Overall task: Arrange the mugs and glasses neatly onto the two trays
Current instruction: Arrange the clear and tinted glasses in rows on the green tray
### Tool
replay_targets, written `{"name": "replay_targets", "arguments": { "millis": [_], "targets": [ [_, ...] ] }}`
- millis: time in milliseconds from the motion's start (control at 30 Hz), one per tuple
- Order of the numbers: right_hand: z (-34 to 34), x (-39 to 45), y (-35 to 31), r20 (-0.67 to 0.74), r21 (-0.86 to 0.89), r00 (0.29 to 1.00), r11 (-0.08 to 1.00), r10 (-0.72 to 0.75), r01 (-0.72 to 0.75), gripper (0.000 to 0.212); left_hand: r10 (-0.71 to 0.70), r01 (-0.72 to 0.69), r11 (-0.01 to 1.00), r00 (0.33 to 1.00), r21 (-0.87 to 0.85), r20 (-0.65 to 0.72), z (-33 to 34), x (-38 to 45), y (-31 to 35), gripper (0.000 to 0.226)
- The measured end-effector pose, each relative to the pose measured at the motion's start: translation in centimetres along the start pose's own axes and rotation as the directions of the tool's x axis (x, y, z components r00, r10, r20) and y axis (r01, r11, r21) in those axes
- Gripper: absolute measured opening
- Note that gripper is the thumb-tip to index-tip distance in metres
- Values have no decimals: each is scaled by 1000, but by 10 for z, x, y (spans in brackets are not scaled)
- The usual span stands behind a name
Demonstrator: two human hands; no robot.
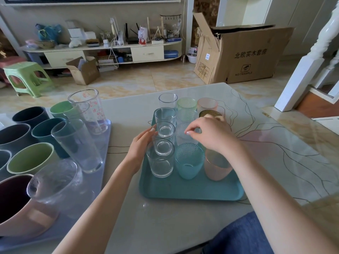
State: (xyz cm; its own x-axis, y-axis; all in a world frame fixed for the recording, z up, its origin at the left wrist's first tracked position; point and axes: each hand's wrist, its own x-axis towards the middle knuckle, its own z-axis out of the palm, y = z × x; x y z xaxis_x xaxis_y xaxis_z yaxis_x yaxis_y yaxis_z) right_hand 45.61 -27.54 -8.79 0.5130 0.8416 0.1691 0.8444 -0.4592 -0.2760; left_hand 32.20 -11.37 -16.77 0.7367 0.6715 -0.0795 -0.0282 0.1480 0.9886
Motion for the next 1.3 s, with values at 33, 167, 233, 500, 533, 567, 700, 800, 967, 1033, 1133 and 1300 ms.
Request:
{"name": "replay_targets", "arguments": {
  "millis": [33, 167, 233, 500, 533, 567, 700, 800, 967, 1033, 1133, 1300],
  "targets": [
    [2, 0, -2, 31, -26, 999, 1000, 5, -4, 19, 6, -6, 1000, 1000, -4, 1, 0, 0, 0, 35],
    [8, 2, -1, 98, -11, 995, 1000, 25, -24, 15, 30, -30, 1000, 1000, -5, 0, 0, -1, -2, 32],
    [8, 5, 1, 89, -2, 996, 1000, 23, -23, 15, 44, -44, 999, 999, 3, 0, 0, -3, -4, 28],
    [18, 32, 6, -103, -42, 994, 998, 40, -44, 27, 42, -41, 999, 999, 32, -11, -1, -2, -3, 33],
    [20, 39, 7, -85, -57, 995, 997, 52, -57, 27, 39, -38, 999, 999, 38, -8, -1, -3, -3, 37],
    [23, 46, 9, -72, -71, 996, 995, 60, -65, 27, 37, -37, 999, 999, 39, -5, 0, -4, -3, 40],
    [30, 59, 10, -45, -100, 997, 992, 70, -74, 26, 31, -31, 999, 999, 25, 15, -1, -3, -4, 46],
    [33, 61, 14, -61, -94, 997, 994, 57, -63, 25, 33, -33, 999, 999, 13, 12, -2, -3, -5, 44],
    [32, 61, 14, -53, -100, 998, 994, 33, -38, 25, 41, -41, 999, 999, 4, 6, -1, -2, -4, 38],
    [32, 60, 15, -85, -24, 996, 1000, 18, -20, 25, 39, -39, 999, 999, 14, -1, -2, 1, -3, 28],
    [18, 56, 28, -375, 286, 910, 956, 179, -70, 25, 13, -13, 1000, 999, 1, -34, -1, 8, 0, 21],
    [11, 43, 65, -207, 510, 804, 763, 558, -398, 37, -40, 40, 999, 999, -9, -11, -1, 31, 8, 53]
  ]
}}
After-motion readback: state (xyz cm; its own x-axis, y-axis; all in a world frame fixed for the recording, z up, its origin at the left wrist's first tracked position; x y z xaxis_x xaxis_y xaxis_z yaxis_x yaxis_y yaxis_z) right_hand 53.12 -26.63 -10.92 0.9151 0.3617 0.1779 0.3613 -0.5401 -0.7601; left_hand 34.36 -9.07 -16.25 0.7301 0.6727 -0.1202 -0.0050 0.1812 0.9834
